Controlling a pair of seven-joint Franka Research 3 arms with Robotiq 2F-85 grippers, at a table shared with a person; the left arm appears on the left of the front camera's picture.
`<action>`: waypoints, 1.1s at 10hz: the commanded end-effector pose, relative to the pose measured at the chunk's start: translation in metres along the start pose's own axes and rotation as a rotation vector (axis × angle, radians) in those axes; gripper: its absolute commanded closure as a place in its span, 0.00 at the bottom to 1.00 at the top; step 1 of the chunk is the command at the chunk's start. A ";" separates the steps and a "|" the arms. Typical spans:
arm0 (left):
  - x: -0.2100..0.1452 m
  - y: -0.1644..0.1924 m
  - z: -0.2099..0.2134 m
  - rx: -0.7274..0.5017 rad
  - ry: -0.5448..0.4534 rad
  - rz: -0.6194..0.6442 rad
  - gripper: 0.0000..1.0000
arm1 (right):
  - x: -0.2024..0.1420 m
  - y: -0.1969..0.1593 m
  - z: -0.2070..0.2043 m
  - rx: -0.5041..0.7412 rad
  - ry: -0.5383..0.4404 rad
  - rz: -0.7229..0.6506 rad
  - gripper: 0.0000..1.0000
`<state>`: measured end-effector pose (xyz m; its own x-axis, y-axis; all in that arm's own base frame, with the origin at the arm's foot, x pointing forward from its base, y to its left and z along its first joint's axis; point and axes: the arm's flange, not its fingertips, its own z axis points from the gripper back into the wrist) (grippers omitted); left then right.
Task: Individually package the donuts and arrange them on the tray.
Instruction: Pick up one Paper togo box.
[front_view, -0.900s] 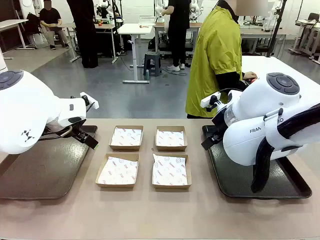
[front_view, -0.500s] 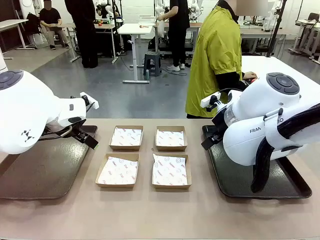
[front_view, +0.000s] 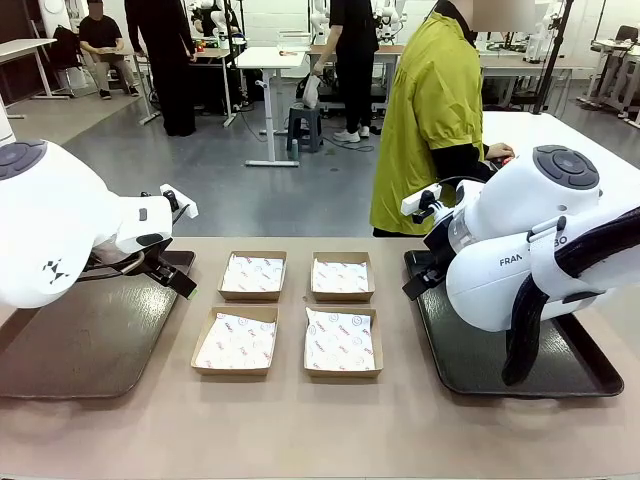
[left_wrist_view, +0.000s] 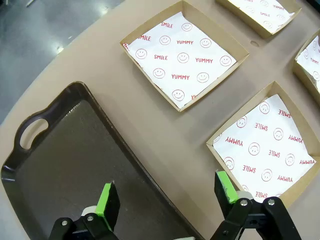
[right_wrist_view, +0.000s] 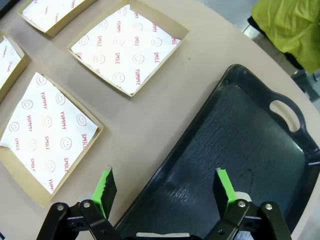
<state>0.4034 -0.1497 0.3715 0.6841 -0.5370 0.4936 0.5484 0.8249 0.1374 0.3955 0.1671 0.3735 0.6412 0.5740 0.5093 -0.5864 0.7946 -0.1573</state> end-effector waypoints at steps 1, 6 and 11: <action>0.000 0.000 0.000 0.000 0.000 0.000 0.00 | 0.000 0.000 0.000 0.000 0.000 0.000 0.00; -0.058 -0.015 0.071 -0.059 0.039 -0.075 0.00 | -0.041 0.028 0.072 -0.005 0.118 -0.002 0.00; -0.123 -0.025 0.117 -0.141 0.131 -0.087 0.00 | -0.109 0.059 0.133 0.022 0.287 0.001 0.00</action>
<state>0.3393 -0.1242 0.4675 0.6856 -0.6332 0.3593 0.6577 0.7502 0.0672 0.2898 0.1612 0.4765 0.7429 0.6267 0.2352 -0.6056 0.7789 -0.1628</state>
